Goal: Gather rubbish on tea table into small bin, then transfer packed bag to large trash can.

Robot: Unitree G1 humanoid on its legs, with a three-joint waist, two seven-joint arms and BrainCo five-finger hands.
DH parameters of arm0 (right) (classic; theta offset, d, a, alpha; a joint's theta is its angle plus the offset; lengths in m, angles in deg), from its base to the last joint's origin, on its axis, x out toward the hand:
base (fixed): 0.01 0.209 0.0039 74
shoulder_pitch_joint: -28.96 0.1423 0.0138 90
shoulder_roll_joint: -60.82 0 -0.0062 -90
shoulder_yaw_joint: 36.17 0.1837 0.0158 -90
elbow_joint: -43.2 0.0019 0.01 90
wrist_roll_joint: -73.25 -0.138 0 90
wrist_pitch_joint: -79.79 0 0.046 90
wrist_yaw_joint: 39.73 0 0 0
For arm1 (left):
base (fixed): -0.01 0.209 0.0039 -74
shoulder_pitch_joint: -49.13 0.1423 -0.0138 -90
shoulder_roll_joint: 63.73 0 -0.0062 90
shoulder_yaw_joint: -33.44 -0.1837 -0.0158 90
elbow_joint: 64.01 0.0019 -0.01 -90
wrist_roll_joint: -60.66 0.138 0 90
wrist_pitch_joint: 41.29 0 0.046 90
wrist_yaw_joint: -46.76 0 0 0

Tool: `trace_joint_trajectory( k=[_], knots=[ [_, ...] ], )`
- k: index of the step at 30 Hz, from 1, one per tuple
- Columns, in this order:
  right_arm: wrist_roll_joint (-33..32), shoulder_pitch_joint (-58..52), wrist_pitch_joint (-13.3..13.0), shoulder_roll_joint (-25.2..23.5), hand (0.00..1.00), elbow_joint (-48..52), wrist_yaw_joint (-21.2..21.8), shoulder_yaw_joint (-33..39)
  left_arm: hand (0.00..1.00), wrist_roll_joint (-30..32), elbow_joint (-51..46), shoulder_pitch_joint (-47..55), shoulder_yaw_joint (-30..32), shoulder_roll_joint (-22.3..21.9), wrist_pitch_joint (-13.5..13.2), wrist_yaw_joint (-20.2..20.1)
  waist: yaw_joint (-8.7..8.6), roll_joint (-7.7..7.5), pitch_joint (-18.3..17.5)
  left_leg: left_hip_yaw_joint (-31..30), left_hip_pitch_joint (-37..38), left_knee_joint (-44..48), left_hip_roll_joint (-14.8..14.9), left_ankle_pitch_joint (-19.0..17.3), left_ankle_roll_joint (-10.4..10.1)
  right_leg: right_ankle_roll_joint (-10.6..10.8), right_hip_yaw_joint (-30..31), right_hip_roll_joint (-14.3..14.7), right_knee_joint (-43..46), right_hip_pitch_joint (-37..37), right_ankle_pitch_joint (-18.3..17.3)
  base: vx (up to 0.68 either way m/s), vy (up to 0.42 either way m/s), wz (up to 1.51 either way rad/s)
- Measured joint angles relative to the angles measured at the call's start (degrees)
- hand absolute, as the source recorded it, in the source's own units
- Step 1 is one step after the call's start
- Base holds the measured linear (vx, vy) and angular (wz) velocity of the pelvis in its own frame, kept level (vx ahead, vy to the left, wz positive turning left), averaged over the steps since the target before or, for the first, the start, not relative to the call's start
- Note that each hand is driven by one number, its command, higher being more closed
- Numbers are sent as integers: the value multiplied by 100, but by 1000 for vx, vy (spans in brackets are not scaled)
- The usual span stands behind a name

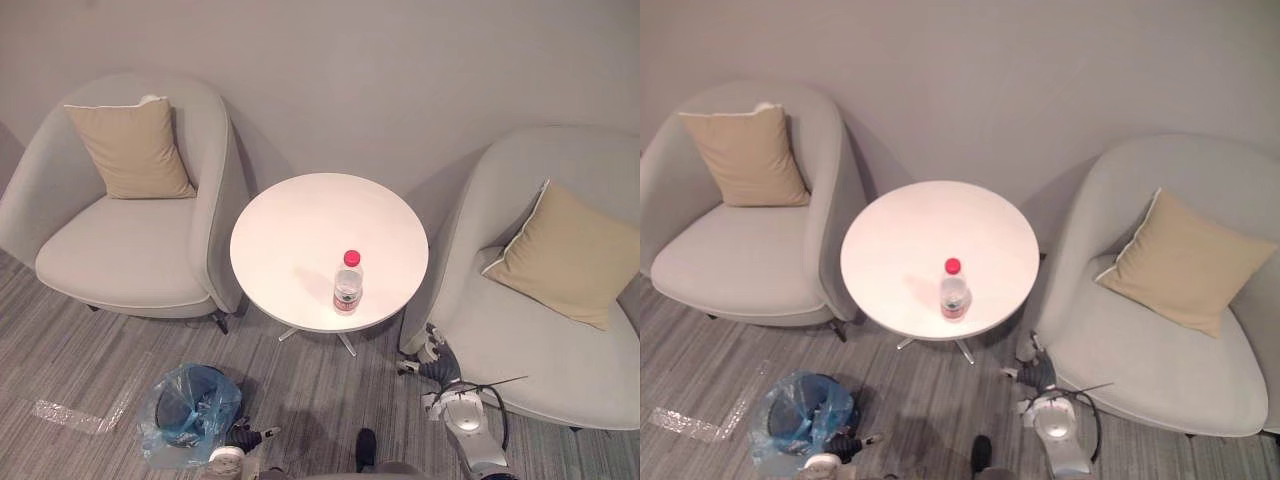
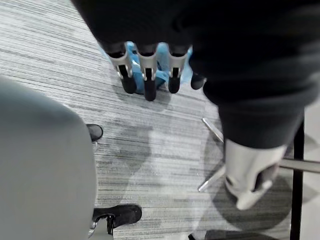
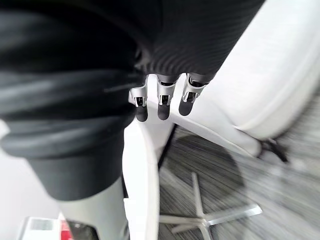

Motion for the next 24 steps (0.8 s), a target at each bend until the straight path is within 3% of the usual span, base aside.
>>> trace_joint_trajectory(
  k=[8,15,24],
  knots=[
    [130,227,-48,163,0,234,-38,-261,0,26,-13,2,-62,8,-13,-4,10,7,-14,-264,-3,22,-94,11,4,17,-172,-103,-1,109,-11,62,40,13],
    [103,850,-50,350,0,208,-132,-607,0,-5,-171,-20,-106,103,-112,5,153,-129,166,-522,-310,8,-199,93,86,48,-337,-213,-7,-74,-33,-60,-2,18],
    [24,1670,-44,367,0,-116,-369,-671,0,-161,-485,-71,-139,83,-188,21,283,-20,594,-801,-784,-69,-241,301,52,38,-624,-279,2,-414,10,-39,-24,19]
  ],
)
